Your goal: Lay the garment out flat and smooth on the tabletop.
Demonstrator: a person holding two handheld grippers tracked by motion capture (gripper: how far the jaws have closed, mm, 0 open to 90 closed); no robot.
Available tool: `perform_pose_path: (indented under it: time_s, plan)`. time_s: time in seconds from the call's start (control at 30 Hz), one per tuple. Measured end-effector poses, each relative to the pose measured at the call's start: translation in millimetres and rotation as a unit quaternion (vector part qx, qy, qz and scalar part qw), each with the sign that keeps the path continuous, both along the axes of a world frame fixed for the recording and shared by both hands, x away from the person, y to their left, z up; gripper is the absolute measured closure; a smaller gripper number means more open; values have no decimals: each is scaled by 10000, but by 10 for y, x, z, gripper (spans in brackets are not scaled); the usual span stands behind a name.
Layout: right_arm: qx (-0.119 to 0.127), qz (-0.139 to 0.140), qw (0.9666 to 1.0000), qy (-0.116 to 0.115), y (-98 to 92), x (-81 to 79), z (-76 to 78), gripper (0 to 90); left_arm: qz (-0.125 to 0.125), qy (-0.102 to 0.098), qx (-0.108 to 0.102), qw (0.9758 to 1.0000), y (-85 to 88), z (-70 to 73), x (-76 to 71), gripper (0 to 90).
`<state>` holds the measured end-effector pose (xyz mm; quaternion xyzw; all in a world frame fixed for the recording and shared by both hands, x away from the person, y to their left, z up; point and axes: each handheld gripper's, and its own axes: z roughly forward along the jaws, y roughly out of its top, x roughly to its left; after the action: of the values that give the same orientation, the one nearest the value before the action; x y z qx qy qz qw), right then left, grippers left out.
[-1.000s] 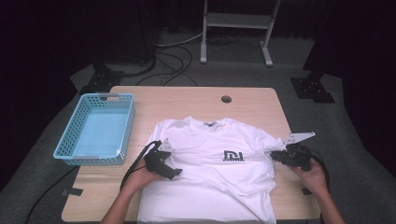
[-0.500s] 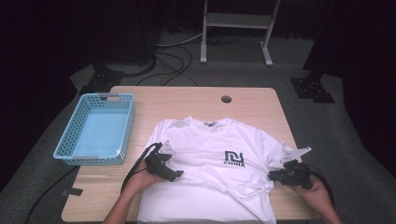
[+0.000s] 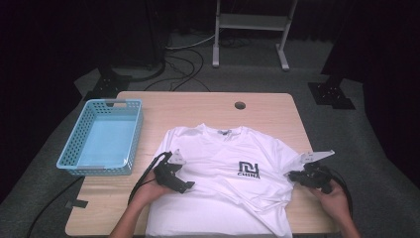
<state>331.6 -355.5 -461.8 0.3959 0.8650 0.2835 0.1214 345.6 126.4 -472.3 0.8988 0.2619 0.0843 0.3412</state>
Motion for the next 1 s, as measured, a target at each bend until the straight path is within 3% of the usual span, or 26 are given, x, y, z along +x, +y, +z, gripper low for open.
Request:
perform_pose_path:
  time_s: [0.17, 0.27, 0.37, 0.43, 0.57, 0.63, 0.77, 0.87, 0.9, 0.93, 1.0]
  plan:
    - [-349, -183, 9987, -328, 42, 151, 35, 805, -1, 16, -8, 10000, -1, 2, 17, 107]
    - [-457, -188, 9984, -288, 58, 201, 24, 795, 5, 18, -10, 10000, -10, 1, 23, 106]
    - [-165, -53, 9989, -430, 20, 90, 73, 783, 1, -5, -5, 10000, -6, -2, 17, 106]
    - [-156, -17, 9987, -493, 8, -6, 90, 784, -4, -4, -4, 10000, -6, -1, 18, 106]
    - [-252, -19, 9992, -305, -6, -90, -6, 787, 0, -12, 36, 10000, -20, 2, 17, 106]
    - [-84, -106, 9996, -258, -39, -138, -18, 786, 12, -35, 11, 10000, -25, -4, 7, 105]
    - [30, -156, 9998, -137, -120, -296, -20, 783, -17, -54, -1, 10000, -34, -8, -22, 105]
    - [152, -136, 9997, 154, -177, -411, -5, 750, -68, -57, 6, 10000, -47, -9, -46, 105]
    - [77, -137, 9997, 207, -174, -439, 14, 730, -69, -57, 19, 10000, -53, -8, -54, 105]
    - [19, -124, 9998, 139, -163, -465, 37, 717, -85, -68, 33, 9999, -59, -8, -60, 105]
    - [129, -90, 9999, 27, -137, -475, 100, 651, -93, -72, 39, 9999, -69, -8, -68, 105]
